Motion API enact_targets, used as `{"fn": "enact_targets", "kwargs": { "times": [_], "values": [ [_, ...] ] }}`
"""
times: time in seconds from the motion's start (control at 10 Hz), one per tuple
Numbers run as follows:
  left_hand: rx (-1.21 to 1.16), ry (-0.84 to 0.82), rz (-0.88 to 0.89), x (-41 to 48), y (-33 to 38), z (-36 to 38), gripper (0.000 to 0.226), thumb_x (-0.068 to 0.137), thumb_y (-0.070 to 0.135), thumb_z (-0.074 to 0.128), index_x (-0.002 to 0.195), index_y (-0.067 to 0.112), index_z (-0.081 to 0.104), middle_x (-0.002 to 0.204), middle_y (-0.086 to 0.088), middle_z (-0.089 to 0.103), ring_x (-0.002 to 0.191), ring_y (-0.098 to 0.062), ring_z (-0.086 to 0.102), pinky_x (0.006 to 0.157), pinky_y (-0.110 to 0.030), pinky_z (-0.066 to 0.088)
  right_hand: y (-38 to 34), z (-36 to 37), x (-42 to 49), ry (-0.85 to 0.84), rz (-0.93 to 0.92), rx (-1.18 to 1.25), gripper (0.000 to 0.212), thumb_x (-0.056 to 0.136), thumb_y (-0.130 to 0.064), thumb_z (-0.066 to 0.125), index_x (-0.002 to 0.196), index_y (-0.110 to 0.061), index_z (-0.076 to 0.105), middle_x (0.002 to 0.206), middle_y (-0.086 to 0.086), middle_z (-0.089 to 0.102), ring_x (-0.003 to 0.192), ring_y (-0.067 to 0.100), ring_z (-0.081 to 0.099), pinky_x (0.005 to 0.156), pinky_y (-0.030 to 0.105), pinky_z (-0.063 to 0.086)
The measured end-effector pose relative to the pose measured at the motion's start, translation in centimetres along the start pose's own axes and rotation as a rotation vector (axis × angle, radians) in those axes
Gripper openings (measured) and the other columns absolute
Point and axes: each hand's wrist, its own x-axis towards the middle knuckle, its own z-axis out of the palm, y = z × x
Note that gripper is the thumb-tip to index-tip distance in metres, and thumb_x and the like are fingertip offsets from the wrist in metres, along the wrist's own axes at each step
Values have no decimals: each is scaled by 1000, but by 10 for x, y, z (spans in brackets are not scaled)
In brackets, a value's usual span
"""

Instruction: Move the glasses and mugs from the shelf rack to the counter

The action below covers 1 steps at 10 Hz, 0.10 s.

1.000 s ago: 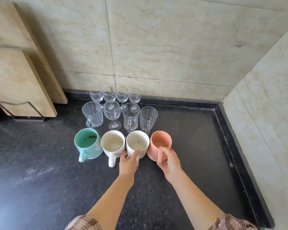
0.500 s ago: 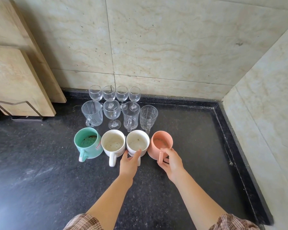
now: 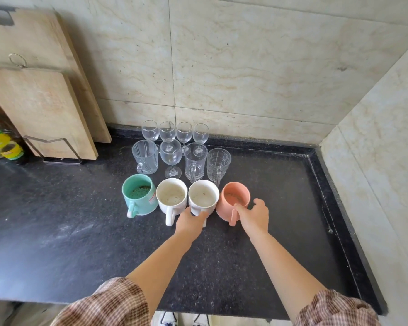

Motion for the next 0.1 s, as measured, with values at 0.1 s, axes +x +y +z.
{"fn": "enact_targets", "kwargs": {
  "times": [0.1],
  "values": [
    [35,-21,-1,-23,11,-14,38,91,23,56,122,1,57,76,3,55,63,-11,48,47,-15,35,-12,-16,-10,-51,-201,-77,50,84,-20,67,130,-11,50,131,9,50,101,21,54,75,29,43]
  ]
}}
